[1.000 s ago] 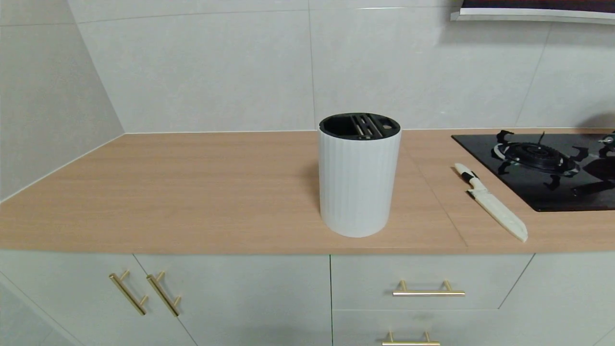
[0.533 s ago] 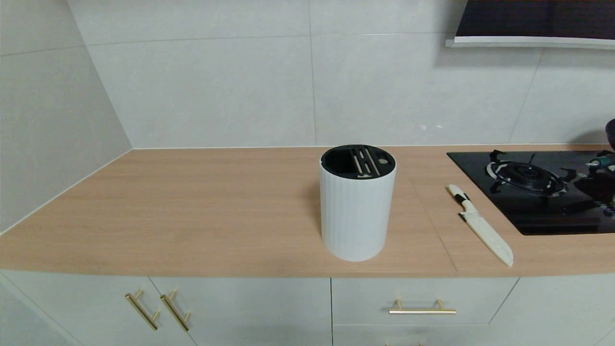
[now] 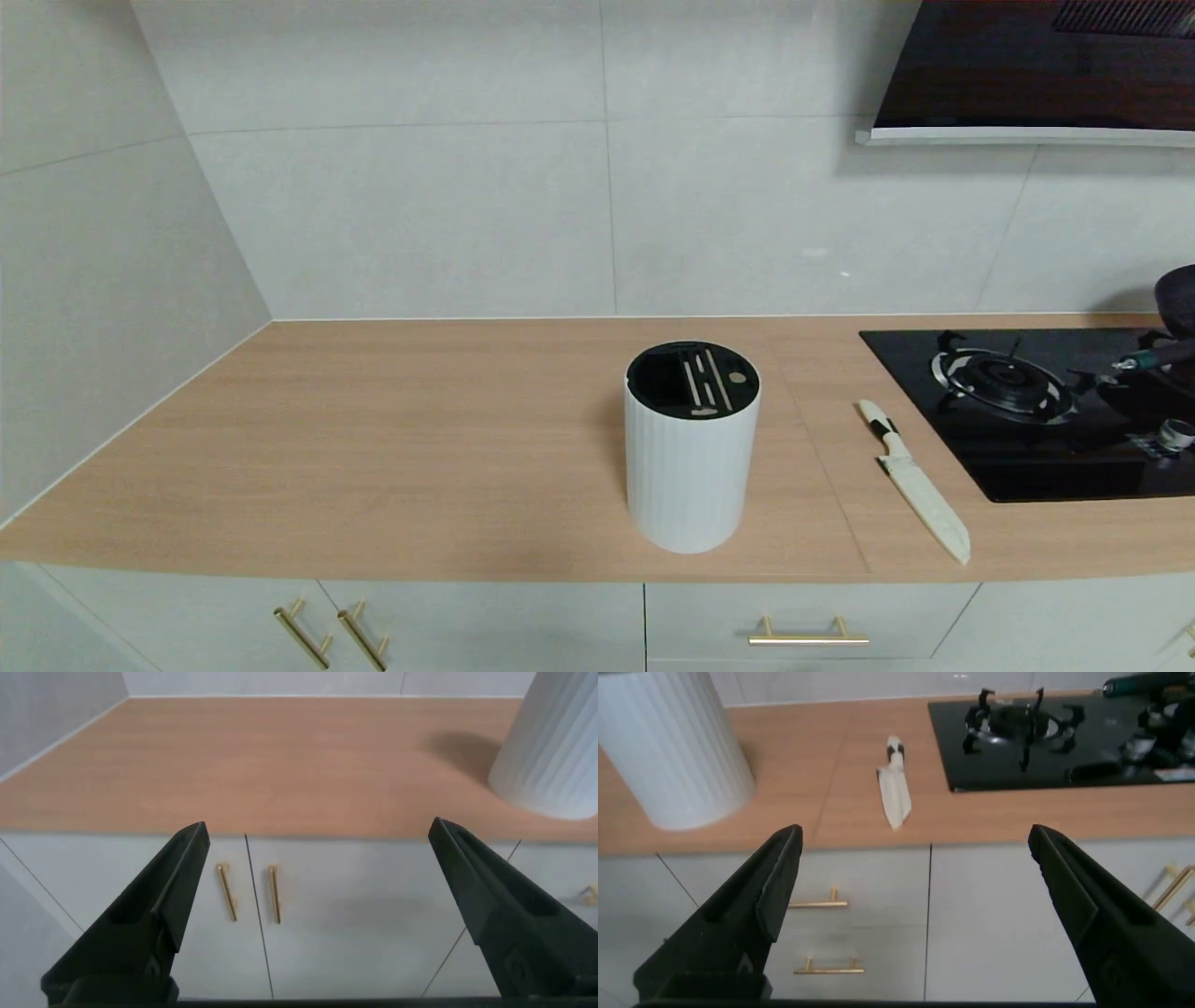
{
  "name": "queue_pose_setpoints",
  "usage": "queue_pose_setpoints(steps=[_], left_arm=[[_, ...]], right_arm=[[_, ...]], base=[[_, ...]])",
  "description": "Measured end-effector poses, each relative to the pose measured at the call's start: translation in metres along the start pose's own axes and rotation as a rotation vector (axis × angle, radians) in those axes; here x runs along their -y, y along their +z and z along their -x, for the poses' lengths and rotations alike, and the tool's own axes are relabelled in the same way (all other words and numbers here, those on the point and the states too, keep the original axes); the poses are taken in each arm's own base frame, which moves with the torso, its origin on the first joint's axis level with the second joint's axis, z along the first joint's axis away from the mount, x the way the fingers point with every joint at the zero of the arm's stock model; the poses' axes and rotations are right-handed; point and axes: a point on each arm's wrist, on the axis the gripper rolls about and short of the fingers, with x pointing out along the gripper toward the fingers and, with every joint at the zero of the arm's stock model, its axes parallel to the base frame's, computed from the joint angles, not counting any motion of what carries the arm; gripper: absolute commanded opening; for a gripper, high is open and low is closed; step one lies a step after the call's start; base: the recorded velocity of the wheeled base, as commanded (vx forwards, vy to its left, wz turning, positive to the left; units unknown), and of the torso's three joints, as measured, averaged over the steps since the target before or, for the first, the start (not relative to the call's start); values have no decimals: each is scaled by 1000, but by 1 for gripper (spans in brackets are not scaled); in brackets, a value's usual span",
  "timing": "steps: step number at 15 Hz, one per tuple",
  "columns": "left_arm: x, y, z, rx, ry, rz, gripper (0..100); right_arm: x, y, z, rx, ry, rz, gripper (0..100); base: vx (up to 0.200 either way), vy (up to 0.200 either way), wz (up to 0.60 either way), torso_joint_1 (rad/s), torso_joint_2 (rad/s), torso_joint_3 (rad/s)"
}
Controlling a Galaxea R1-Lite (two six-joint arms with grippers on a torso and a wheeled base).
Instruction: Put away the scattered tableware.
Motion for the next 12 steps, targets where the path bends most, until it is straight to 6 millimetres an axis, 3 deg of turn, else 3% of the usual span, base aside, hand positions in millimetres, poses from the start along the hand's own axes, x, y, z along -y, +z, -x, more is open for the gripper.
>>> queue_pose_setpoints(steps=[12], left_arm=[[0,0,0,-1,0,0,100]], right_arm=[[0,-1,0,-2,0,2,100]], base=[[0,0,0,161,-349,-185]])
